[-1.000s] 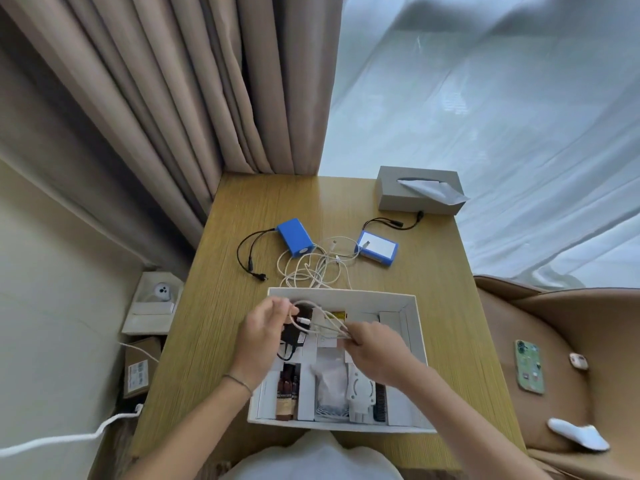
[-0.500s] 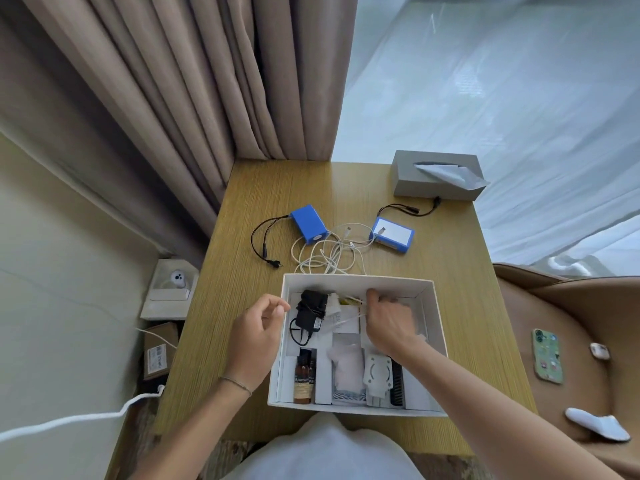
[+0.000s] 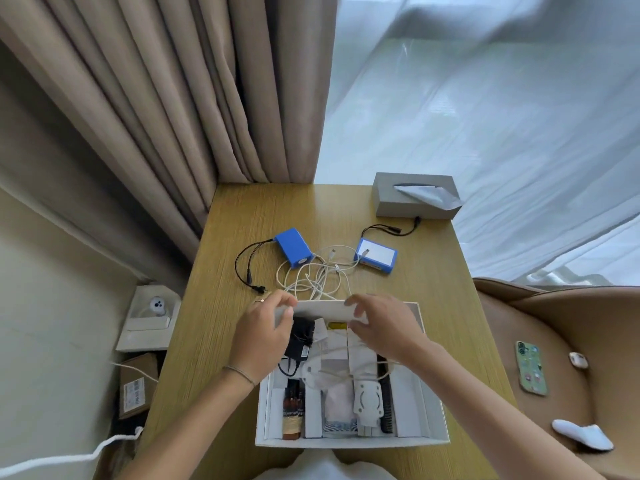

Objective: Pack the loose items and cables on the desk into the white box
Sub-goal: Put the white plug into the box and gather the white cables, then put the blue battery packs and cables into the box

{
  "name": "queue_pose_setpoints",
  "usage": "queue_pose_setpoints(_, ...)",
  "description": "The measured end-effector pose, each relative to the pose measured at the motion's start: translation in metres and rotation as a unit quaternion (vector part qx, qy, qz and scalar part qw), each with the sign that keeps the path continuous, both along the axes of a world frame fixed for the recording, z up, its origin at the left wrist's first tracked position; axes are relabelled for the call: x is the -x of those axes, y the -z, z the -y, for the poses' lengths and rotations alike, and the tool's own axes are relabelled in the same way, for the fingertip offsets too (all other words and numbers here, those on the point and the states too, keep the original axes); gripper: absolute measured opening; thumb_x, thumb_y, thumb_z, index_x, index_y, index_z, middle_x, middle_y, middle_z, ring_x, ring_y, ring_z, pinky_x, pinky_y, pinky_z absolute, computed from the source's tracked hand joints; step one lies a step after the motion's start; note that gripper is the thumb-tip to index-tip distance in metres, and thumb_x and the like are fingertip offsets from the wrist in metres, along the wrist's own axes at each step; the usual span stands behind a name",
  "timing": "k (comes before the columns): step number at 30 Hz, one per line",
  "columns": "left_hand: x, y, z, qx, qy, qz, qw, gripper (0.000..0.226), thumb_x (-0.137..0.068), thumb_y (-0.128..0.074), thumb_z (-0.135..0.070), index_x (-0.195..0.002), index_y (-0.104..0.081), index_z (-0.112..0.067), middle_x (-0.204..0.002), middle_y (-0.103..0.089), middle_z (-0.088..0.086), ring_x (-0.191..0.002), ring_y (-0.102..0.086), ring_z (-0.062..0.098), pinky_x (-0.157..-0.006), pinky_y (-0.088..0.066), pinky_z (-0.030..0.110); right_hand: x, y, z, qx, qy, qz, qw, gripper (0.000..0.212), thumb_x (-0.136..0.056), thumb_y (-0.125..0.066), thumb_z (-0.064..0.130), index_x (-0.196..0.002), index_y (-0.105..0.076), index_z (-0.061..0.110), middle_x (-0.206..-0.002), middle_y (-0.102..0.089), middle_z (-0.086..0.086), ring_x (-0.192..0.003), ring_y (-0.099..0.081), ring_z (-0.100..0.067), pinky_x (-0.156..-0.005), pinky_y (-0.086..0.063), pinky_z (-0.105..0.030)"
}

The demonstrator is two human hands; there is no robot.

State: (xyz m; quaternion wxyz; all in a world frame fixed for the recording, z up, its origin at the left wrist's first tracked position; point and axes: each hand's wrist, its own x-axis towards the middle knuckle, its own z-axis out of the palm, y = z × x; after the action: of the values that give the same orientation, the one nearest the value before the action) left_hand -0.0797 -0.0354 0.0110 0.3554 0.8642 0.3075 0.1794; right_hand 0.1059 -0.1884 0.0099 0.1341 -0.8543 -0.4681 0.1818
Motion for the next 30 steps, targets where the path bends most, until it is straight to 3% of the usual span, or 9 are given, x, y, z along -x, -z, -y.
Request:
queue_pose_setpoints(3, -0.034, 0.0, -0.015, -0.007, 0.019, -0.027, 0.999, 0.014, -0.095, -0.053, -0.02, -0.095, -0.06, -0.033, -0.095, -0.06, -0.016, -0.086, -0.055, 0.005, -0.064, -0.047, 0.026, -0.022, -0.022, -0.015, -0.056, 0.067, 0.026, 0.996, 0.022, -0.091, -0.059, 0.028, -0.11, -0.069, 0.032, -0.096, -0.074, 0.015, -0.082, -0.058, -0.006, -0.061, -0.039, -0.021)
queue_pose_setpoints(6, -0.073, 0.0, -0.032, -0.007, 0.039, -0.057, 0.998, 0.012, -0.096, -0.052, -0.021, -0.098, -0.062, -0.028, -0.099, -0.06, -0.009, -0.081, -0.052, 0.011, -0.061, -0.041, 0.023, -0.049, -0.027, -0.029, -0.04, 0.109, 0.023, 0.993, 0.024, -0.091, -0.056, 0.023, -0.107, -0.072, 0.03, -0.098, -0.075, 0.012, -0.091, -0.066, -0.013, -0.069, -0.051, -0.03)
queue_pose_setpoints(10, -0.114, 0.005, -0.048, 0.024, 0.067, -0.086, 0.994, 0.016, -0.096, -0.051, -0.019, -0.1, -0.064, -0.026, -0.102, -0.062, -0.008, -0.1, -0.056, 0.011, -0.082, -0.051, 0.031, -0.091, -0.012, -0.042, -0.018, 0.168, 0.013, 0.986, 0.027, -0.089, -0.054, 0.019, -0.107, -0.074, 0.026, -0.105, -0.075, 0.004, -0.096, -0.066, -0.022, -0.071, -0.051, -0.032)
queue_pose_setpoints(12, -0.128, 0.011, -0.053, 0.034, 0.08, -0.115, 0.99, 0.016, -0.096, -0.05, -0.019, -0.098, -0.062, -0.029, -0.102, -0.062, -0.007, -0.102, -0.056, 0.012, -0.085, -0.051, 0.033, -0.112, 0.003, -0.048, 0.005, 0.183, 0.013, 0.983, 0.03, -0.087, -0.054, 0.016, -0.109, -0.072, 0.025, -0.11, -0.074, 0.003, -0.102, -0.064, -0.022, -0.075, -0.05, -0.033)
queue_pose_setpoints(17, -0.148, 0.026, -0.06, 0.029, 0.091, -0.16, 0.982, 0.015, -0.095, -0.053, -0.022, -0.096, -0.062, -0.034, -0.1, -0.061, -0.011, -0.098, -0.056, 0.01, -0.083, -0.053, 0.035, -0.151, 0.045, -0.066, 0.072, 0.171, 0.031, 0.982, 0.04, -0.087, -0.064, 0.024, -0.126, -0.06, 0.021, -0.123, -0.064, -0.004, -0.114, -0.056, -0.025, -0.077, -0.047, -0.033)
queue_pose_setpoints(21, -0.156, 0.033, -0.065, 0.034, 0.099, -0.163, 0.981, 0.015, -0.096, -0.053, -0.024, -0.094, -0.061, -0.037, -0.101, -0.059, -0.014, -0.092, -0.054, 0.001, -0.071, -0.046, 0.02, -0.17, 0.082, -0.082, 0.14, 0.145, 0.056, 0.978, 0.054, -0.085, -0.069, 0.022, -0.134, -0.049, 0.018, -0.128, -0.054, -0.009, -0.116, -0.052, -0.028, -0.077, -0.043, -0.033)
queue_pose_setpoints(23, -0.157, 0.033, -0.066, 0.044, 0.097, -0.161, 0.981, 0.016, -0.096, -0.052, -0.024, -0.093, -0.061, -0.037, -0.103, -0.058, -0.014, -0.091, -0.055, -0.001, -0.067, -0.043, 0.015, -0.175, 0.096, -0.087, 0.158, 0.13, 0.061, 0.977, 0.054, -0.084, -0.068, 0.019, -0.134, -0.048, 0.018, -0.128, -0.052, -0.009, -0.117, -0.051, -0.027, -0.081, -0.047, -0.035)
queue_pose_setpoints(27, -0.153, 0.034, -0.07, 0.051, 0.093, -0.157, 0.982, 0.018, -0.096, -0.052, -0.024, -0.091, -0.06, -0.038, -0.104, -0.06, -0.016, -0.1, -0.054, 0.002, -0.081, -0.05, 0.026, -0.184, 0.113, -0.092, 0.161, 0.118, 0.066, 0.978, 0.053, -0.083, -0.071, 0.019, -0.131, -0.049, 0.019, -0.126, -0.052, -0.008, -0.114, -0.052, -0.027, -0.087, -0.052, -0.038)
queue_pose_setpoints(30, -0.151, 0.034, -0.073, 0.052, 0.101, -0.15, 0.982, 0.02, -0.096, -0.052, -0.02, -0.09, -0.062, -0.037, -0.102, -0.06, -0.014, -0.094, -0.057, 0.007, -0.074, -0.048, 0.023, -0.186, 0.115, -0.088, 0.124, 0.121, 0.06, 0.983, 0.052, -0.078, -0.073, 0.018, -0.124, -0.049, 0.018, -0.122, -0.052, -0.006, -0.11, -0.053, -0.027, -0.081, -0.05, -0.036)
